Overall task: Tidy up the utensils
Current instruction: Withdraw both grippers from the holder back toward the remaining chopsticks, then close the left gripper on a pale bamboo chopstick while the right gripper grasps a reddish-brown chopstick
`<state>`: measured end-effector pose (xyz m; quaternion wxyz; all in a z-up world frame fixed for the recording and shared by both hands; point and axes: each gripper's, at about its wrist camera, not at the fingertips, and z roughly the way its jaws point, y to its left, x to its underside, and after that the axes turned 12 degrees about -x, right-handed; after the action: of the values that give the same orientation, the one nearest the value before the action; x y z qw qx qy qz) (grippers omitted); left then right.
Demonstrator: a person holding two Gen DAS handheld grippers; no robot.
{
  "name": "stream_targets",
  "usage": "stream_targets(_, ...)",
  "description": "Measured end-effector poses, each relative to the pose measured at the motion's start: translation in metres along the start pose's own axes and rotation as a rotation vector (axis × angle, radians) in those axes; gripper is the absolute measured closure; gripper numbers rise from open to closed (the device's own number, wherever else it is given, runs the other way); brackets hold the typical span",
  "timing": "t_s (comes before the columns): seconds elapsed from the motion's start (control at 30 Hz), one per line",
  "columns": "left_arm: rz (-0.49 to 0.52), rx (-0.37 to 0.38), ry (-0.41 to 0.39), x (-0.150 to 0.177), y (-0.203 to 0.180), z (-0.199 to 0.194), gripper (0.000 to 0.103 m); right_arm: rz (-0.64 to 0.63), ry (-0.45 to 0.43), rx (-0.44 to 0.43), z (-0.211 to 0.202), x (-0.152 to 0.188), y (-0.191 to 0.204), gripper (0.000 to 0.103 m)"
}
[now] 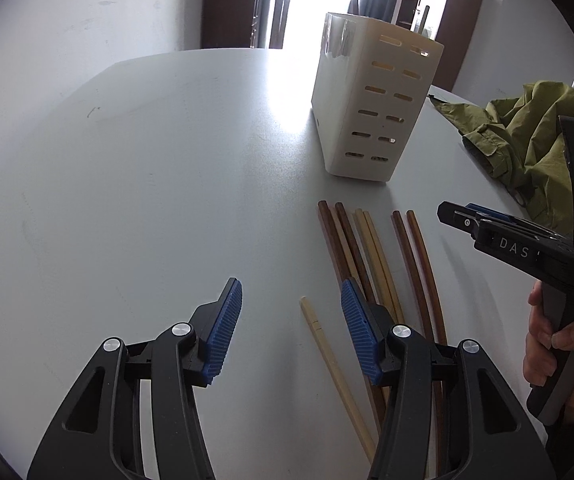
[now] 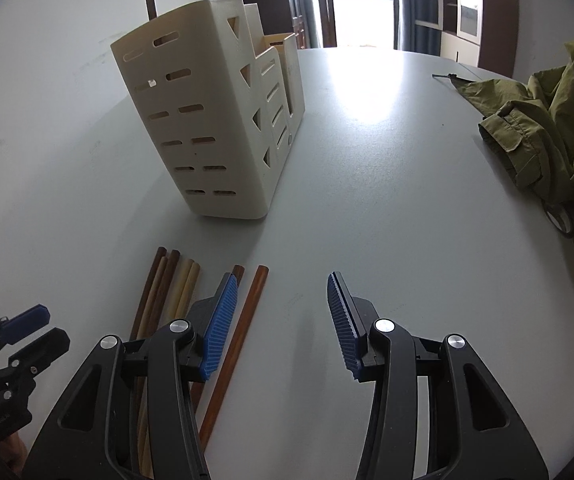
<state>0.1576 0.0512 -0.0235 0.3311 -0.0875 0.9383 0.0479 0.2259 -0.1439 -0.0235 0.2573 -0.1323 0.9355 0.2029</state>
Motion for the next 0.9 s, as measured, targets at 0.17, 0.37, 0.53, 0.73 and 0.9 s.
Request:
stream_targets(0.17,0.021,-0.003,0.029,0.005,-0.008,0.008,0.051,-0.002,0.025,0.011,0.012,0.001,0.002,0.056)
stream_targets(0.37,0.049,-0.023,0.063,0.008,-0.016,0.022,0.052,0.005,0.061,0.034,0.027,0.003,0.003,0.056)
stream_targets(0.53,0.05,-0.036,0.08,0.008,-0.016,0.029,0.053,0.005,0.074,0.046,0.032,0.002,0.003,0.056)
stream_targets(0.73,0.058,-0.029,0.094,0.008,-0.02,0.033,0.053,-0.008,0.076,0.067,0.034,0.002,0.008,0.056)
stream_targets(0.9,0.067,-0.046,0.086,0.008,-0.022,0.034,0.055,-0.034,0.082,0.095,0.035,0.003,0.015,0.056)
